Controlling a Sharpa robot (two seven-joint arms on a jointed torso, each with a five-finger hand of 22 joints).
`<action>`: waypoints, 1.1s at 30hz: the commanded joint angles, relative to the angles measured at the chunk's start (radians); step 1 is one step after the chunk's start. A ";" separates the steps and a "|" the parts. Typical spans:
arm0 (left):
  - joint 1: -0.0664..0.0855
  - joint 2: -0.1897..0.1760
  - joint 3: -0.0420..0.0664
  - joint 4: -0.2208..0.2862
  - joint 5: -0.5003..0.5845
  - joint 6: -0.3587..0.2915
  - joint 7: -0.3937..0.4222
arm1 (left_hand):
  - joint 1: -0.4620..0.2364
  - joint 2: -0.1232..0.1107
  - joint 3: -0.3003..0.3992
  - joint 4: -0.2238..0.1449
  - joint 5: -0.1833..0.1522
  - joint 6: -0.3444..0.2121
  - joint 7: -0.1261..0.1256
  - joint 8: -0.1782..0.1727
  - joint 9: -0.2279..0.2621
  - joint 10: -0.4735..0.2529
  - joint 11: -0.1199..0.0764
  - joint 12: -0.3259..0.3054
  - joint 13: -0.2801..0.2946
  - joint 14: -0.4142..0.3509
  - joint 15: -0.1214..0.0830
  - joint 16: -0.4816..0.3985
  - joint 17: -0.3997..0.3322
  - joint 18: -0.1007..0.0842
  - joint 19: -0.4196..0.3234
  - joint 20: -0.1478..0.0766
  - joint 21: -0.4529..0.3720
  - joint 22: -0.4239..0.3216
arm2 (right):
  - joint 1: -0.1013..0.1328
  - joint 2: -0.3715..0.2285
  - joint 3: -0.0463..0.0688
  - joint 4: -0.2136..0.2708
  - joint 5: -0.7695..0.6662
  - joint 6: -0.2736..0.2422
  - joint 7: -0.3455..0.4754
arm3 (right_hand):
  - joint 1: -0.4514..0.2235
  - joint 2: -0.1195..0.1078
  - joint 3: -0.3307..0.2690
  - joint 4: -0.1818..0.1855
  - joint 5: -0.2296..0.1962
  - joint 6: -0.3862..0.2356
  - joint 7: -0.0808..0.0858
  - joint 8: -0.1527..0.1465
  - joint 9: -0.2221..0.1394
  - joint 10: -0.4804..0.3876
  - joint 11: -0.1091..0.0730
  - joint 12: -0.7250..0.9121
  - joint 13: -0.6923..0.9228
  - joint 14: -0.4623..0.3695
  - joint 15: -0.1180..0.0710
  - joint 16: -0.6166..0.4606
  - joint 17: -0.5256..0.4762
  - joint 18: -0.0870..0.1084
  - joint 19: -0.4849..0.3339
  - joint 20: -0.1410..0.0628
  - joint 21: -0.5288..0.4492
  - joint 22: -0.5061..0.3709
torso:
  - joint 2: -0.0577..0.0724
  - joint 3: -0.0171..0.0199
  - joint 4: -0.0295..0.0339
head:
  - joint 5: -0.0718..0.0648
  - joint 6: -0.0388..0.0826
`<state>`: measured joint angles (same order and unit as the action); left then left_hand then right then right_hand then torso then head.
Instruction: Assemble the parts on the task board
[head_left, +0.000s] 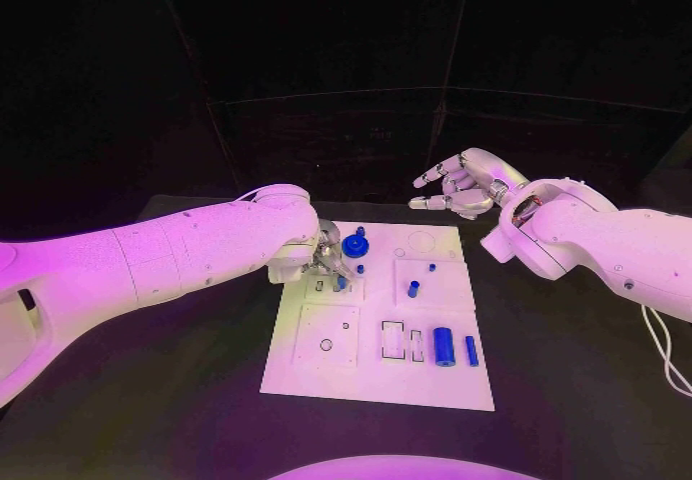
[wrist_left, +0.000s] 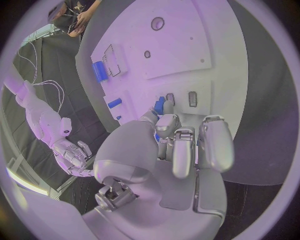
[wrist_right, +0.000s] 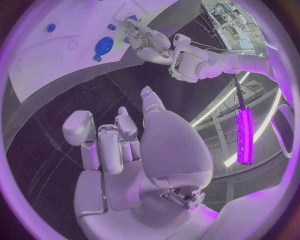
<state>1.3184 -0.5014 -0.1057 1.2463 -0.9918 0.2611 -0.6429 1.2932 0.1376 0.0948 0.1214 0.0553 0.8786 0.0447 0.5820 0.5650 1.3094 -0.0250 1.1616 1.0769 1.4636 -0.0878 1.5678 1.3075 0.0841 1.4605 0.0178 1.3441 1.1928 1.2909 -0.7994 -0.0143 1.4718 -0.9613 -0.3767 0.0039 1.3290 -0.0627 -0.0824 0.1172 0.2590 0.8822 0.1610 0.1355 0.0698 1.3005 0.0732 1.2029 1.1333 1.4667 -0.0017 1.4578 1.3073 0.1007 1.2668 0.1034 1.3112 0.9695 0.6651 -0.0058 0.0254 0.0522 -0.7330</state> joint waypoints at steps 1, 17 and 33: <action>-0.003 -0.001 -0.002 0.001 0.014 -0.024 0.036 | 0.042 -0.001 0.077 -0.049 0.019 -0.010 0.001 -0.006 0.000 -0.002 -0.004 -0.010 -0.004 0.107 -0.005 0.003 0.263 -0.013 0.004 -0.003 0.005 0.001 | 0.002 0.002 0.001 -0.001 0.003 0.009 0.003 | 0.001 0.014 -0.007 0.002 0.007 0.004 -0.002 0.007 0.001 -0.007 -0.002 -0.006 0.000 0.055 -0.004 -0.006 0.043 0.016 -0.006 -0.001 -0.004 0.000 | 0.000 -0.0001 0.0005 | 0.000 -0.002; -0.004 -0.040 -0.002 0.040 0.024 -0.069 0.065 | -0.153 -0.157 0.573 -0.150 0.022 -0.011 0.013 0.020 0.044 0.012 0.006 -0.016 -0.017 0.107 0.005 0.003 0.263 -0.012 0.001 0.008 0.002 0.007 | 0.002 0.007 0.001 -0.008 0.003 0.016 0.002 | 0.007 0.019 -0.014 0.003 0.022 0.005 -0.003 0.012 0.001 -0.006 -0.004 -0.005 -0.001 0.056 -0.005 -0.007 0.044 0.016 -0.005 -0.002 -0.005 -0.001 | -0.001 0.0004 0.0019 | -0.003 -0.003; -0.024 -0.157 -0.004 0.166 -0.009 -0.312 0.141 | -0.159 -0.185 0.619 -0.185 0.025 -0.010 0.010 0.035 0.059 0.020 0.002 -0.009 -0.013 0.107 0.002 0.003 0.263 -0.013 0.002 0.005 0.003 0.011 | 0.002 0.003 0.001 -0.012 0.003 0.019 0.001 | 0.004 0.024 -0.021 0.008 0.030 0.004 -0.004 0.016 0.000 -0.006 -0.004 -0.005 -0.003 0.056 -0.006 -0.007 0.044 0.016 -0.004 -0.003 -0.005 -0.001 | -0.001 0.0006 0.0036 | 0.002 -0.006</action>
<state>1.2965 -0.6536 -0.1098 1.4013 -0.9779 0.0609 -0.5507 1.1298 -0.0377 0.5288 0.1201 0.0773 0.8689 0.0593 0.6130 0.6228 1.3204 -0.0216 1.1462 1.0631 1.4635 -0.0876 1.5678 1.3074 0.0841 1.4605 0.0179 1.3441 1.2027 1.2908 -0.7955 -0.0144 1.4601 -0.9611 -0.3635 0.0021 1.3310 -0.0489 -0.0974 0.1269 0.2861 0.8822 0.1610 0.1473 0.0697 1.2968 0.0695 1.2029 1.1320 1.4667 -0.0017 1.4541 1.3079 0.1008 1.2668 0.1035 1.3115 0.9687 0.6644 -0.0052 0.0287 0.0520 -0.7389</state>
